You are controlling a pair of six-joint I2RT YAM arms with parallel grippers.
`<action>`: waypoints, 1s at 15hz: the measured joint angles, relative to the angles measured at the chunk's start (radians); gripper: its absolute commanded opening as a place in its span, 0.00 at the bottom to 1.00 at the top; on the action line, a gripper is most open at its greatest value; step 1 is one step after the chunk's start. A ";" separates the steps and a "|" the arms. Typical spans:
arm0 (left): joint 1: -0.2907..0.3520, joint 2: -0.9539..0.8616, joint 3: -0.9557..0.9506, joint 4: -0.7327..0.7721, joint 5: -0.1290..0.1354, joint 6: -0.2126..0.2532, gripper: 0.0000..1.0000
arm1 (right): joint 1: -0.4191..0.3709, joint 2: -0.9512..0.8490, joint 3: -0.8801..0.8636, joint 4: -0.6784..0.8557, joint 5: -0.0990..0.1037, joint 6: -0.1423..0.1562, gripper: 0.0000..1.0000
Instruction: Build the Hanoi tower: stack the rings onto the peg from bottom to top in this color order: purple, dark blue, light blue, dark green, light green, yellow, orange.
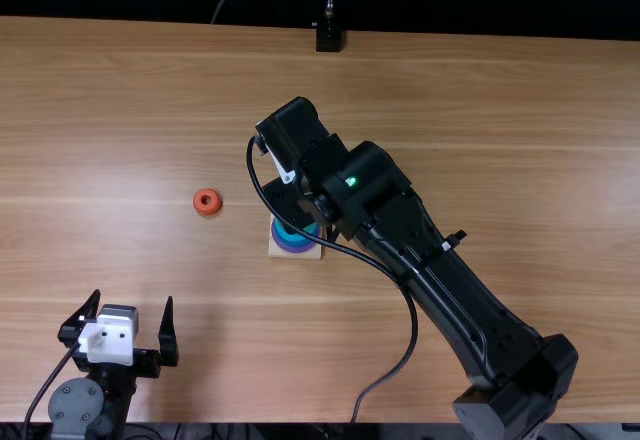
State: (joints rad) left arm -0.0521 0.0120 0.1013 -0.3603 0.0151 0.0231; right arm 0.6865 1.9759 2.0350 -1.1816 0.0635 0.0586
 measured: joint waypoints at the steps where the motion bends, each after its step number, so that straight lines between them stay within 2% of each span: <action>1: 0.000 0.000 0.000 0.001 0.000 0.000 1.00 | 0.000 0.000 0.000 0.000 0.000 0.000 0.00; 9: 0.000 0.000 0.000 0.001 0.000 -0.001 1.00 | -0.007 0.016 0.000 0.003 0.004 0.000 0.00; 15: 0.000 0.000 0.000 0.001 0.000 -0.001 1.00 | -0.027 0.022 0.000 0.010 -0.001 -0.001 0.00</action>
State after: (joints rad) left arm -0.0521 0.0120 0.1009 -0.3595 0.0154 0.0219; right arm 0.6590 1.9980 2.0354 -1.1721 0.0624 0.0574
